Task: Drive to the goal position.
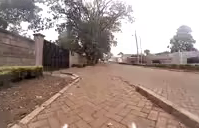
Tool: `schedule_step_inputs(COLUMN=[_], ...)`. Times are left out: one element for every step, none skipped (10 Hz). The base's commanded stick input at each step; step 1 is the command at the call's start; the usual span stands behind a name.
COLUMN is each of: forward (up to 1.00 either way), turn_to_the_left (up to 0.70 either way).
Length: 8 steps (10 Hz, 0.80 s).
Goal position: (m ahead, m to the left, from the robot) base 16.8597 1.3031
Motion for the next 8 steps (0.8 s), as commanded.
schedule_step_inputs(forward=[0.70, 0.70, 0.70, 0.70, 0.70, 0.70, 0.70, 0.70], turn_to_the_left=[0.00, 0.00, 0.00, 0.00, 0.00, 0.00, 0.00, 0.00])
